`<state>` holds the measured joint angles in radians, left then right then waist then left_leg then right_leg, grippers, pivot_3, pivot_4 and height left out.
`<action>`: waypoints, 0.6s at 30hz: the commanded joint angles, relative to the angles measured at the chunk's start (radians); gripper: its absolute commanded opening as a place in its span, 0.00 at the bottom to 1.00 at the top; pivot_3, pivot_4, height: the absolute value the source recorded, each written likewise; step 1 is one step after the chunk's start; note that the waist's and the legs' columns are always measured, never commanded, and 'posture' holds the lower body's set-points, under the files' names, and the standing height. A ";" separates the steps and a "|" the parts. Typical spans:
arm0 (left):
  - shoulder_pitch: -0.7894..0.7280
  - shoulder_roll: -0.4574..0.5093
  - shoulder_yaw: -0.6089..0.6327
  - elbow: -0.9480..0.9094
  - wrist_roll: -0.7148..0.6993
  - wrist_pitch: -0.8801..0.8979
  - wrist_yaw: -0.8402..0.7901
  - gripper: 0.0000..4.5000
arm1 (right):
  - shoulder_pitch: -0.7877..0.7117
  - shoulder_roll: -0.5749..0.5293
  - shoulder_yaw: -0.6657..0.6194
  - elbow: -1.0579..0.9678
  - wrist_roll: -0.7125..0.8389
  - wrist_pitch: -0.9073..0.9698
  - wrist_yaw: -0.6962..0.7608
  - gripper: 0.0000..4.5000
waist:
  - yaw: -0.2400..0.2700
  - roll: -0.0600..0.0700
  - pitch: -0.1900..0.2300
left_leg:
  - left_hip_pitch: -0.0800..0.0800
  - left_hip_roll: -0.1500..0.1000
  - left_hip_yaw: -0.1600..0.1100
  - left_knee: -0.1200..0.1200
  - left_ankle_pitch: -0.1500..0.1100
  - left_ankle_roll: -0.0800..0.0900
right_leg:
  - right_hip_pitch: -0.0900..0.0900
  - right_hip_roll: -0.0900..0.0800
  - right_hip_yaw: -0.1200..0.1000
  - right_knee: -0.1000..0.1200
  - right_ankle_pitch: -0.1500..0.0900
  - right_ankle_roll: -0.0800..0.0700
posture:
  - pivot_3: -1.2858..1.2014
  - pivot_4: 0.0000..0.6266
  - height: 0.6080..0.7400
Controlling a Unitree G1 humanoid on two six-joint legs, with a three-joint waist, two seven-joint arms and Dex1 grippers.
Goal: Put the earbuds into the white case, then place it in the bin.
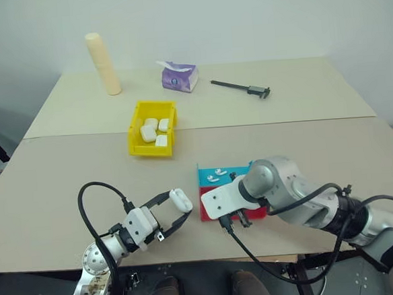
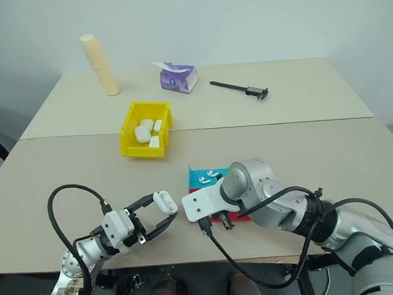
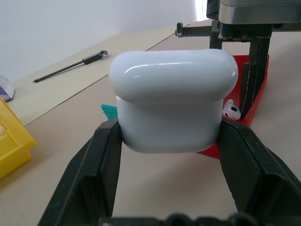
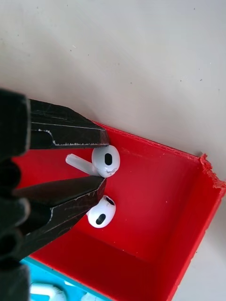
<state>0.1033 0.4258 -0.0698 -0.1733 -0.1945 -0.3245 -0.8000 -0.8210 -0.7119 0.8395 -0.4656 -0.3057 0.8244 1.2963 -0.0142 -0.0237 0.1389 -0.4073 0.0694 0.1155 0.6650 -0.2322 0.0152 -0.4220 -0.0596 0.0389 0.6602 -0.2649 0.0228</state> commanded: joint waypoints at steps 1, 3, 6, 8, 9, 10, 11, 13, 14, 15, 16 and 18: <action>-0.039 0.017 0.008 -0.034 -0.044 -0.007 -0.019 0.61 | 0.004 0.003 -0.112 -0.076 0.038 0.070 -0.019 0.16 | 0.000 0.000 0.000 | 0.000 0.000 0.000 0.000 0.000 0.000 | 0.000 0.000 0.000 0.000 0.000 0.000 | 0.52 0.24 1.00; -0.059 0.026 0.009 -0.032 -0.059 -0.002 -0.033 0.61 | 0.011 0.003 -0.154 -0.107 0.058 0.106 -0.030 0.16 | 0.000 0.000 0.000 | 0.000 0.000 0.000 0.000 0.000 0.000 | 0.000 0.000 0.000 0.000 0.000 0.000 | 0.52 0.24 1.00; -0.102 0.033 0.007 -0.052 -0.120 0.036 -0.062 0.61 | 0.030 0.014 -0.306 -0.161 0.132 0.194 -0.059 0.16 | 0.000 0.000 0.000 | 0.000 0.000 0.000 0.000 0.000 0.000 | 0.000 0.000 0.000 -0.001 0.000 0.000 | 0.52 0.24 1.00; -0.133 0.038 0.006 -0.064 -0.176 0.061 -0.098 0.61 | 0.040 0.023 -0.422 -0.189 0.178 0.246 -0.090 0.16 | 0.001 0.000 0.000 | -0.001 0.000 0.000 0.000 0.000 0.000 | 0.000 0.000 0.000 -0.001 0.000 0.000 | 0.52 0.24 1.00; -0.148 0.040 0.004 -0.076 -0.201 0.091 -0.107 0.61 | 0.045 0.024 -0.482 -0.200 0.205 0.268 -0.103 0.16 | 0.001 0.000 0.000 | 0.000 0.000 0.000 0.000 0.000 0.000 | 0.000 0.000 0.000 -0.001 0.000 0.000 | 0.52 0.24 1.00; -0.162 0.047 -0.005 -0.103 -0.227 0.155 -0.102 0.61 | 0.055 0.022 -0.550 -0.206 0.236 0.282 -0.109 0.16 | 0.001 0.000 0.000 | 0.000 0.000 0.000 0.000 0.000 0.000 | 0.000 0.000 0.000 -0.001 0.000 0.000 | 0.52 0.24 1.00; -0.172 0.063 -0.011 -0.129 -0.264 0.219 -0.111 0.61 | 0.071 0.027 -0.615 -0.212 0.257 0.273 -0.127 0.16 | 0.002 0.000 0.000 | 0.000 0.000 0.000 0.000 0.000 0.000 | 0.001 0.000 0.000 -0.001 0.000 0.000 | 0.52 0.24 1.00; -0.190 0.067 -0.022 -0.162 -0.338 0.256 -0.165 0.61 | 0.114 0.049 -0.750 -0.208 0.295 0.229 -0.178 0.16 | 0.002 0.000 0.000 | -0.001 0.000 -0.001 -0.001 0.000 0.000 | 0.001 0.000 -0.001 -0.002 0.000 0.000 | 0.52 0.24 1.00; -0.200 0.075 -0.024 -0.176 -0.367 0.277 -0.190 0.61 | 0.141 0.067 -0.815 -0.208 0.311 0.188 -0.209 0.16 | 0.003 0.000 0.000 | -0.001 0.000 -0.001 -0.001 0.000 0.000 | 0.001 0.000 -0.001 -0.003 0.000 0.000 | 0.52 0.24 1.00; -0.207 0.084 -0.022 -0.184 -0.386 0.298 -0.207 0.61 | 0.159 0.089 -0.866 -0.211 0.336 0.169 -0.233 0.16 | 0.002 0.000 0.000 | -0.001 0.000 -0.001 -0.001 0.000 0.000 | 0.001 0.000 -0.001 -0.003 0.000 0.000 | 0.52 0.24 1.00; -0.224 0.089 -0.025 -0.188 -0.401 0.320 -0.225 0.61 | 0.185 0.127 -0.945 -0.219 0.383 0.135 -0.247 0.16 | 0.002 0.000 0.000 | -0.001 -0.001 -0.001 -0.001 0.000 0.000 | 0.001 0.000 -0.001 -0.003 0.000 0.000 | 0.52 0.24 1.00; -0.250 0.101 -0.015 -0.186 -0.438 0.352 -0.262 0.61 | 0.228 0.200 -1.050 -0.246 0.476 0.052 -0.269 0.16 | 0.001 -0.001 0.000 | -0.001 -0.001 -0.001 -0.002 0.000 0.000 | 0.001 0.001 -0.001 -0.003 0.000 0.000 | 0.52 0.24 1.00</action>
<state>-0.1246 0.5167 -0.0976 -0.3210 -0.5845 0.0063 -1.0333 -0.5952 -0.5319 -0.1225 -0.6540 0.0944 0.9516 1.0501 -0.0135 -0.0243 0.1392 -0.4079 0.0690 0.1147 0.6632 -0.2320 0.0149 -0.4208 -0.0585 0.0385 0.6576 -0.2647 0.0233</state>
